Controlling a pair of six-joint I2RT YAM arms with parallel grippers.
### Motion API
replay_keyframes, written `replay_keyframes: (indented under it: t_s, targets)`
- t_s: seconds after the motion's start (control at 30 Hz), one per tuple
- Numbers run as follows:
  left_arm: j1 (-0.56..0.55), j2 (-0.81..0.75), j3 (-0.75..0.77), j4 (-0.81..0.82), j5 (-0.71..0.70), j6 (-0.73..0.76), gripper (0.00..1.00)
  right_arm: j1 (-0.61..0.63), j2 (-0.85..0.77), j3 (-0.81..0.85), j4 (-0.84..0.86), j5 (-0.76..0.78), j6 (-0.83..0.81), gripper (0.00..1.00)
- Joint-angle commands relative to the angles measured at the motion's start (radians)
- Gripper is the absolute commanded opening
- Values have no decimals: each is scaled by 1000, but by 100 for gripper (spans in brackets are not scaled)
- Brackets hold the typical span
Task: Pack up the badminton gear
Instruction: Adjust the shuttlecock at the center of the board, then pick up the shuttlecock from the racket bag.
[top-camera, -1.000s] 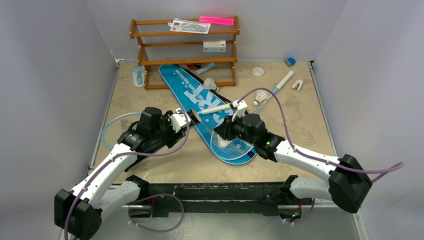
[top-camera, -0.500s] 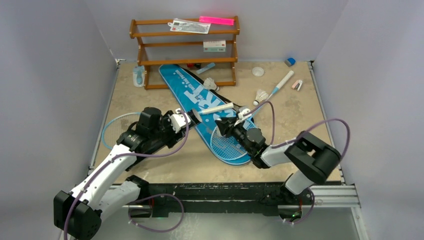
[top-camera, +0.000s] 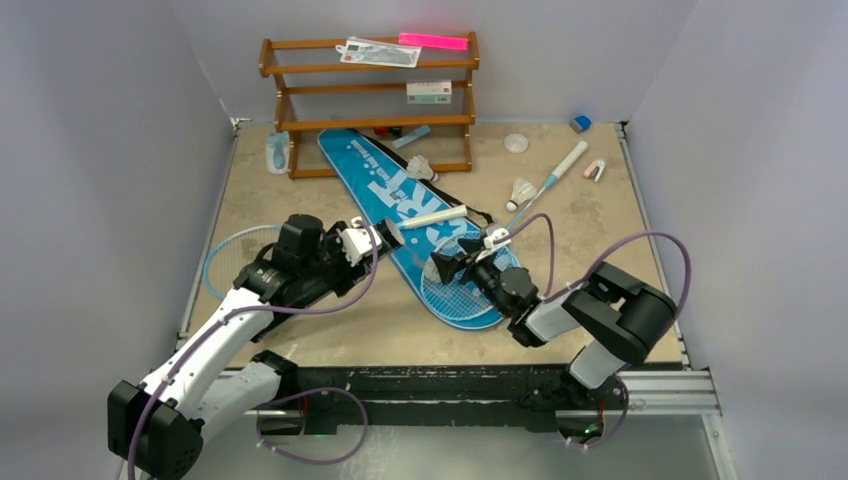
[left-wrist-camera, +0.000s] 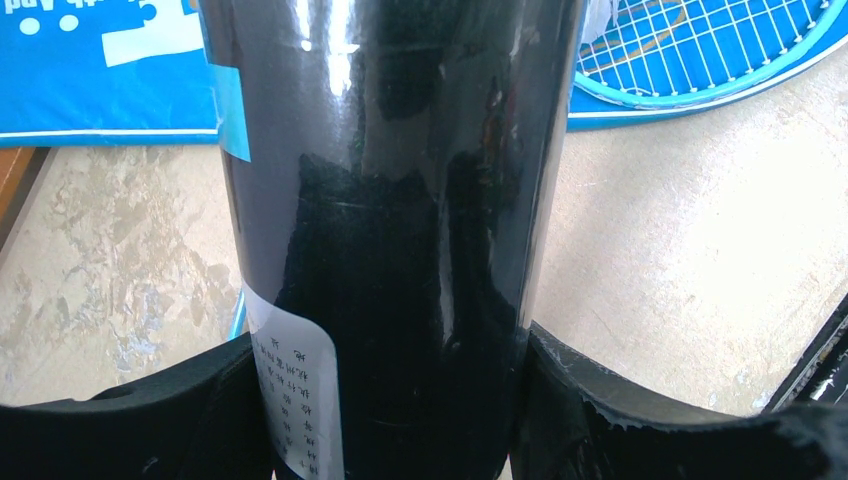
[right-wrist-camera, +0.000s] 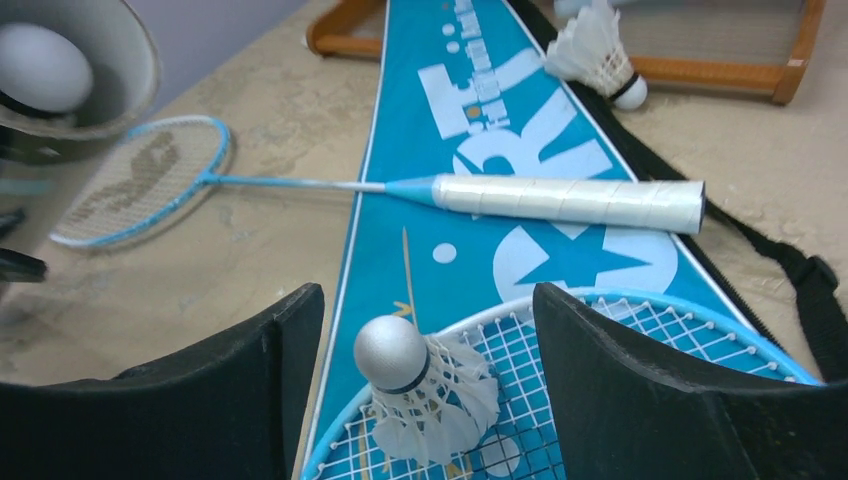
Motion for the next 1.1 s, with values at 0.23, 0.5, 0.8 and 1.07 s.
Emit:
replay_keyframes:
  t_s: [0.23, 0.5, 0.8, 1.07]
  targets:
    - [10, 3, -5, 41, 20, 9, 31, 1, -497, 199, -799, 19, 8, 87]
    - [10, 13, 3, 23, 37, 25, 31, 1, -466, 606, -1717, -21, 199, 89]
    - [10, 2, -5, 20, 88, 61, 31, 1, -323, 859, -2007, -138, 169, 82]
    - [9, 19, 2, 21, 94, 55, 31, 1, -197, 988, -2098, -119, 133, 77]
